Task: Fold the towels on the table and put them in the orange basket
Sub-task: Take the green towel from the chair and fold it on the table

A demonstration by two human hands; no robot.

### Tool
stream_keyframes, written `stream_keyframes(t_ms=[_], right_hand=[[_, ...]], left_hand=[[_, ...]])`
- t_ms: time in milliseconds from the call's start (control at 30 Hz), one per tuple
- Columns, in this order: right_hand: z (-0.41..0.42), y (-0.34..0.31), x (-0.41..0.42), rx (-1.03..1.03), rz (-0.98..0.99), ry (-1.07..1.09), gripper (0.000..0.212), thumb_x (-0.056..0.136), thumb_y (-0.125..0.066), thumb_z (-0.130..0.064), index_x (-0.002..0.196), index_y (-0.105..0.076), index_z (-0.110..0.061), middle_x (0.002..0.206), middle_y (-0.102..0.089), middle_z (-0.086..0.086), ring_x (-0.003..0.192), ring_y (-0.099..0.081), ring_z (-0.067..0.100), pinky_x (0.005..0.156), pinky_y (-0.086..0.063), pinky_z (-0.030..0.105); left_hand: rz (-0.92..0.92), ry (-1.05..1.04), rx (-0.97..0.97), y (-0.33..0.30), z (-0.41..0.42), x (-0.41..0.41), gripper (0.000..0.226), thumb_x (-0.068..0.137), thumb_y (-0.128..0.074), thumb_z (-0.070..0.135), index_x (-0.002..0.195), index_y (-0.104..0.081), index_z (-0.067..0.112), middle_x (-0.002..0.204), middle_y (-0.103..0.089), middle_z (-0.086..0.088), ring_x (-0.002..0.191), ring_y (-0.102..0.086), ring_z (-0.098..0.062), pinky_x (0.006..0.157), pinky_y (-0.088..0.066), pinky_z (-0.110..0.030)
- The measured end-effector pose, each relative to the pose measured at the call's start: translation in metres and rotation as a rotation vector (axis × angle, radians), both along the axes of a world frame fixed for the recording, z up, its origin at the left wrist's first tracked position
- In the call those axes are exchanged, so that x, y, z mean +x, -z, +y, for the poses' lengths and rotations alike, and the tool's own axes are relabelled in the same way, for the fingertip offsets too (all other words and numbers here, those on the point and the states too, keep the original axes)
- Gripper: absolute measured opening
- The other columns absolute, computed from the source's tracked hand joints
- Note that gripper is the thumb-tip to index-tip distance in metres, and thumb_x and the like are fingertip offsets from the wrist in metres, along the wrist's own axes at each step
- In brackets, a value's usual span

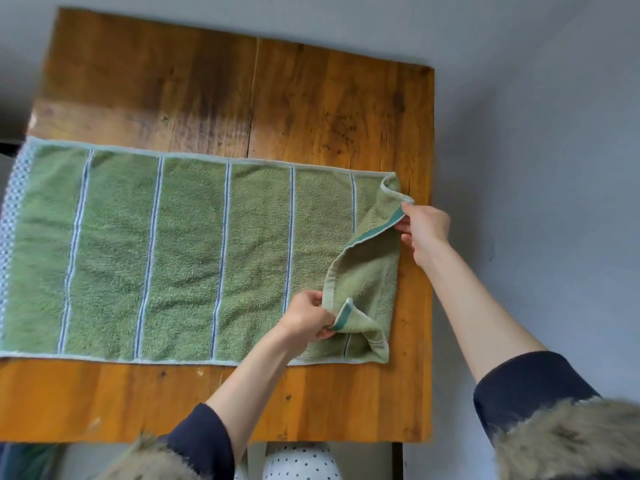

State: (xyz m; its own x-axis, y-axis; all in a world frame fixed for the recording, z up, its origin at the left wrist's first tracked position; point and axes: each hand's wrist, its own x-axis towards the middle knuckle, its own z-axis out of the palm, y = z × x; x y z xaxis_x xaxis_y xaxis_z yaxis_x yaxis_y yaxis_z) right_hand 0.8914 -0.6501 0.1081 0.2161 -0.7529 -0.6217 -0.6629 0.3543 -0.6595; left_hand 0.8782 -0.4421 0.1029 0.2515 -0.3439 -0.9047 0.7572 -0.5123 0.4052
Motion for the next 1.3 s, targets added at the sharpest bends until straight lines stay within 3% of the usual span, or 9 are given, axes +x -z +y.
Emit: stream_keyframes(t_ms=[200,433,567,667,867,967,1067,1167,1300], right_hand=[[0.027,-0.036,0.006,-0.096,-0.055,-0.14,0.012,0.095,-0.052,-0.026,0.094,-0.06,-0.017,0.089,-0.069,-0.001,0.073,-0.068,0.009,0.055,-0.05,0.02],[0.09,-0.088,0.046,-0.261,-0.071,-0.375,0.019,0.094,-0.054,-0.027,0.102,-0.062,-0.011,0.097,-0.068,0.003,0.08,-0.068,0.012,0.06,-0.053,0.02],[0.143,-0.114,0.086,-0.325,-0.107,-0.485,0.015,0.093,-0.054,-0.028,0.098,-0.061,-0.015,0.097,-0.067,0.003,0.08,-0.068,0.012,0.064,-0.054,0.021],[0.19,-0.127,0.122,-0.335,-0.139,-0.556,0.017,0.094,-0.054,-0.027,0.098,-0.062,-0.013,0.094,-0.068,0.004,0.078,-0.068,0.012,0.069,-0.057,0.024],[0.28,-0.133,0.19,-0.277,-0.208,-0.658,0.015,0.092,-0.055,-0.024,0.086,-0.062,-0.013,0.079,-0.07,0.003,0.068,-0.069,0.012,0.077,-0.057,0.031],[0.314,-0.122,0.219,-0.249,-0.211,-0.715,0.017,0.089,-0.055,-0.021,0.073,-0.059,-0.016,0.071,-0.068,0.001,0.066,-0.069,0.014,0.082,-0.055,0.034],[0.338,-0.101,0.239,-0.193,-0.195,-0.755,0.014,0.088,-0.055,-0.02,0.077,-0.06,-0.014,0.074,-0.069,0.003,0.069,-0.068,0.015,0.084,-0.055,0.037],[0.348,-0.073,0.246,-0.171,-0.128,-0.864,0.017,0.091,-0.052,-0.027,0.095,-0.062,-0.013,0.096,-0.068,0.005,0.094,-0.064,0.02,0.089,-0.05,0.037],[0.334,-0.031,0.222,-0.42,0.142,-1.241,0.039,0.095,-0.048,-0.029,0.128,-0.051,-0.008,0.129,-0.055,0.009,0.121,-0.049,0.024,0.099,-0.039,0.034]], left_hand=[[-0.033,0.144,0.052,-0.005,0.023,0.004,0.019,0.089,-0.051,-0.004,0.075,-0.051,0.009,0.072,-0.055,-0.006,0.059,-0.052,-0.012,0.056,-0.047,-0.02],[-0.173,0.1,-0.086,-0.046,0.096,0.052,0.018,0.094,-0.045,0.004,0.109,-0.055,0.004,0.091,-0.058,-0.008,0.065,-0.051,-0.013,0.056,-0.041,-0.021],[-0.224,0.022,-0.201,-0.067,0.159,0.089,0.014,0.091,-0.046,0.005,0.099,-0.057,0.003,0.085,-0.053,-0.013,0.074,-0.049,-0.021,0.066,-0.04,-0.032],[-0.26,-0.004,-0.208,-0.077,0.212,0.116,0.007,0.087,-0.048,0.008,0.085,-0.053,0.01,0.073,-0.042,-0.008,0.066,-0.034,-0.021,0.055,-0.026,-0.033],[-0.372,-0.194,-0.083,-0.087,0.312,0.149,0.007,0.075,-0.05,0.01,0.071,-0.048,0.014,0.074,-0.042,-0.004,0.072,-0.037,-0.016,0.062,-0.029,-0.03],[-0.495,-0.211,0.073,-0.077,0.348,0.161,0.018,0.077,-0.052,0.011,0.06,-0.05,0.018,0.066,-0.044,-0.002,0.062,-0.039,-0.015,0.056,-0.03,-0.03],[-0.561,-0.182,0.253,-0.054,0.368,0.17,0.013,0.085,-0.051,0.011,0.079,-0.062,0.011,0.07,-0.055,-0.002,0.062,-0.049,-0.016,0.057,-0.038,-0.028],[-0.605,-0.115,0.389,-0.031,0.375,0.172,0.017,0.088,-0.051,0.012,0.098,-0.064,0.016,0.087,-0.063,-0.001,0.084,-0.057,-0.019,0.073,-0.04,-0.026],[-0.608,-0.048,0.457,-0.008,0.375,0.164,0.033,0.092,-0.046,0.013,0.123,-0.054,0.01,0.117,-0.055,-0.01,0.11,-0.053,-0.025,0.091,-0.037,-0.029]])
